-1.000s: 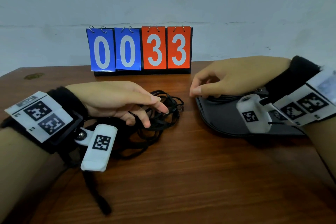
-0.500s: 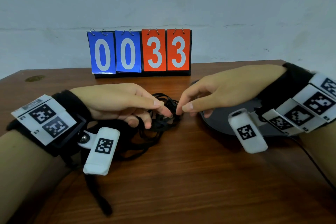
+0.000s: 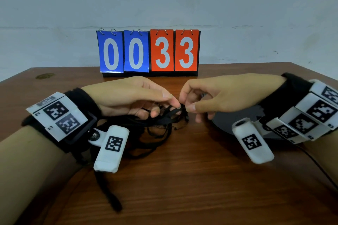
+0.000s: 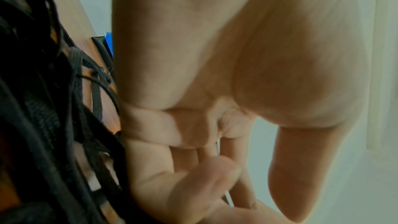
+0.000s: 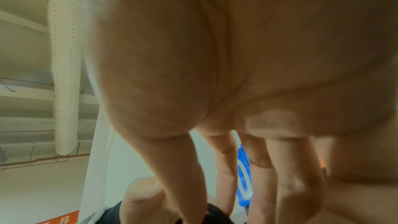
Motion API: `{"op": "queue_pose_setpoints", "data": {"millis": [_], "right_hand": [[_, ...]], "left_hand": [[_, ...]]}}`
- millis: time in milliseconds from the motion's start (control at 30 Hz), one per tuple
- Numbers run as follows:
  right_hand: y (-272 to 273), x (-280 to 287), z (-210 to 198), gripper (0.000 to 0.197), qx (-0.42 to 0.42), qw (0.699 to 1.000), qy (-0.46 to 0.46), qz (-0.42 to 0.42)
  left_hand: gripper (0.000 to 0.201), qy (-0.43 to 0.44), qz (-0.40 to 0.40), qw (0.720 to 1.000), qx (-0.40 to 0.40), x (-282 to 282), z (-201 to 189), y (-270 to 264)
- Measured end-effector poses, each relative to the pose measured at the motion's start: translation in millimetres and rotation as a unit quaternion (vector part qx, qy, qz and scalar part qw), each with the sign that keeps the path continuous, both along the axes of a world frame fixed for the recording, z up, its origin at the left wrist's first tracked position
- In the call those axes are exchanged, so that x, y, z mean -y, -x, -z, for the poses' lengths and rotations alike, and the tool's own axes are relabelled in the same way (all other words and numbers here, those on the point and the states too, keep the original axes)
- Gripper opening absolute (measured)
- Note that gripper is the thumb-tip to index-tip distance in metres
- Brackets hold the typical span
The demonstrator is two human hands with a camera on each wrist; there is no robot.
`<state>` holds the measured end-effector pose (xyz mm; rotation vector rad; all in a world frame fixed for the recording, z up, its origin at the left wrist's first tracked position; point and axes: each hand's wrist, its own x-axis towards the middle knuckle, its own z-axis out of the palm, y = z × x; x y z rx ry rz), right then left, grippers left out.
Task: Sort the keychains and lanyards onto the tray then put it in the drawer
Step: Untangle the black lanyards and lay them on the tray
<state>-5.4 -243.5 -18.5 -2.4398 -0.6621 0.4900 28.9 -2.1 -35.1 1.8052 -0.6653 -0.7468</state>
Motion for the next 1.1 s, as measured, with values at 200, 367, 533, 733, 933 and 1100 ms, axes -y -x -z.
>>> {"op": "queue_pose_setpoints", "data": {"millis": [200, 367, 533, 733, 933, 1100], "right_hand": [[-3, -3, 2, 0.012, 0.026, 0.999, 0.025, -0.018], [-4, -3, 3, 0.023, 0.005, 1.000, 0.012, -0.013], [1, -4, -1, 0.025, 0.088, 0.995, 0.035, -0.007], [3, -5, -6, 0.026, 0.178, 0.983, 0.007, 0.032], [5, -8, -11, 0.030, 0.108, 0.989, -0.081, 0.052], [5, -10, -11, 0.033, 0.041, 0.980, -0.188, 0.043]], "left_hand": [[0.027, 0.011, 0.012, 1.000, 0.004, -1, 4, -4], [0.019, -0.002, 0.007, 1.000, 0.016, -2, 7, -8], [0.028, -0.016, 0.004, 1.000, 0.011, -3, 9, -9], [0.033, -0.053, -0.008, 0.997, 0.060, -4, 4, -3], [0.021, 0.021, -0.119, 0.982, 0.144, -4, 1, -5], [0.019, 0.048, -0.140, 0.969, 0.199, -5, -2, -3]]}}
